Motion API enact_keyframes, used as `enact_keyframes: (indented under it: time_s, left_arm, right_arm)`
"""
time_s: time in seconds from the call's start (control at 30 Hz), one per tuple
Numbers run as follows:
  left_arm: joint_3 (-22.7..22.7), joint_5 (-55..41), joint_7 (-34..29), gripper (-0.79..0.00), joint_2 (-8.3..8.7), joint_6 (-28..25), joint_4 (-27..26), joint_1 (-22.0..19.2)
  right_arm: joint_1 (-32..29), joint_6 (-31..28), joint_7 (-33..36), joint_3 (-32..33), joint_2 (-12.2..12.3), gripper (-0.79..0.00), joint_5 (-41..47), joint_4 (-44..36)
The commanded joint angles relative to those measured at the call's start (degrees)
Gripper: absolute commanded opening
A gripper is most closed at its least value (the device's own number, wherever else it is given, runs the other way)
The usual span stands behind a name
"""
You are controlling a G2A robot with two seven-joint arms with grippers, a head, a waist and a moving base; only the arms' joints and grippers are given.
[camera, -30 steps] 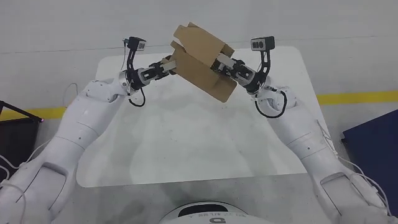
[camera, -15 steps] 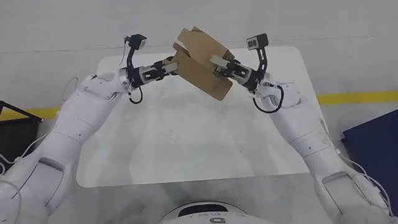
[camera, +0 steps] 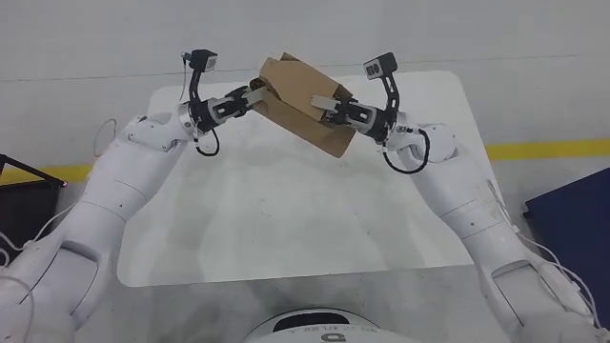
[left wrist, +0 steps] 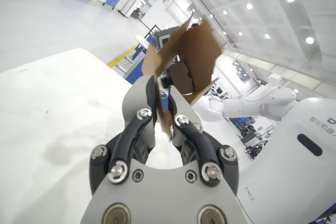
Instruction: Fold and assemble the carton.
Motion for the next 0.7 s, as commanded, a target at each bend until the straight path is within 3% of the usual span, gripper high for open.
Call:
enact_keyframes:
  time_s: [0.0,0.17,0.37,0.67]
  left_arm:
    - [0.29,-1.85,-0.21,0.000,-0.01,0.21,1.37,-0.40]
    - [0.28,-6.20,-1.97,0.000,-0.03,1.97,4.37,-1.55]
    - [0.76,-1.88,-1.98,0.000,0.58,1.98,6.30,-2.47]
    - [6.05,4.23,-3.01,0.000,1.11,3.01,-2.56,-0.97]
  right_arm:
    - [-0.09,0.35,0.37,-0.13,-0.05,-0.785,0.25,-0.17]
    - [-0.31,-0.10,-0.45,0.11,-0.18,-0.785,-0.25,-0.74]
    - [-1.12,-2.30,-5.61,3.05,0.10,-0.785,-2.31,-1.85]
    - [-1.12,-2.30,-5.61,3.05,0.10,-0.785,-2.31,-1.85]
